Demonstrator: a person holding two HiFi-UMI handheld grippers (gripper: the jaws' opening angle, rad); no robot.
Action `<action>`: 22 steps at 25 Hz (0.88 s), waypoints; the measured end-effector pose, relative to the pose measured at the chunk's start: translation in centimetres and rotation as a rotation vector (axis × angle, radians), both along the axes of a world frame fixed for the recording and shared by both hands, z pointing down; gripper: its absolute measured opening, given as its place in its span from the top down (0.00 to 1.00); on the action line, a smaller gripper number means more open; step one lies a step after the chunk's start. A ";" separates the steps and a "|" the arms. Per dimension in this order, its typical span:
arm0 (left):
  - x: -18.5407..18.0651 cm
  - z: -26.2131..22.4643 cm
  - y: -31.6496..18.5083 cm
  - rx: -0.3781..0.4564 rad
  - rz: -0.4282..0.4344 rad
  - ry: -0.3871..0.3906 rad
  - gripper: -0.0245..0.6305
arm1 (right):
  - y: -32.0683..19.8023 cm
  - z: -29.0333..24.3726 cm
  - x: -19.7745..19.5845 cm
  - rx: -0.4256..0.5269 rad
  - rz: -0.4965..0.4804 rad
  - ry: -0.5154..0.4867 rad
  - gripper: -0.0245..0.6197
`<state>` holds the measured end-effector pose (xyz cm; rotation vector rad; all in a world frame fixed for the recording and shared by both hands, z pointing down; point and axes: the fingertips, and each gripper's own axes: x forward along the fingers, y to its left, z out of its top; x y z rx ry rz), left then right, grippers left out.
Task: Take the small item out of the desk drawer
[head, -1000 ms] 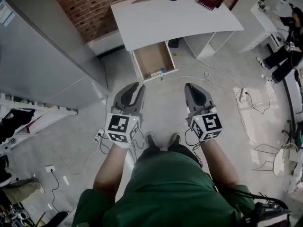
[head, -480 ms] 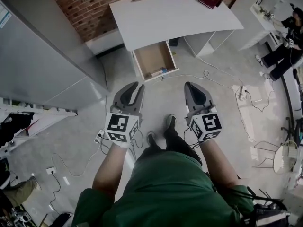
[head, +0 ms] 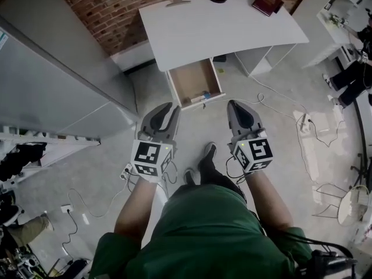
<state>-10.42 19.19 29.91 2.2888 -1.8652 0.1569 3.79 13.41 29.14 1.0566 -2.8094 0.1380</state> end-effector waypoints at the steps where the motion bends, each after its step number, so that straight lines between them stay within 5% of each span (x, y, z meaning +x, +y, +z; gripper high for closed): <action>1: 0.0 0.0 -0.8 -0.003 -0.005 -0.004 0.85 | -0.8 0.2 -0.1 -0.005 -0.007 -0.004 0.96; 22: 1.3 4.2 -15.8 -0.135 -0.056 -0.032 0.85 | -17.2 5.5 0.0 -0.151 -0.089 -0.050 0.96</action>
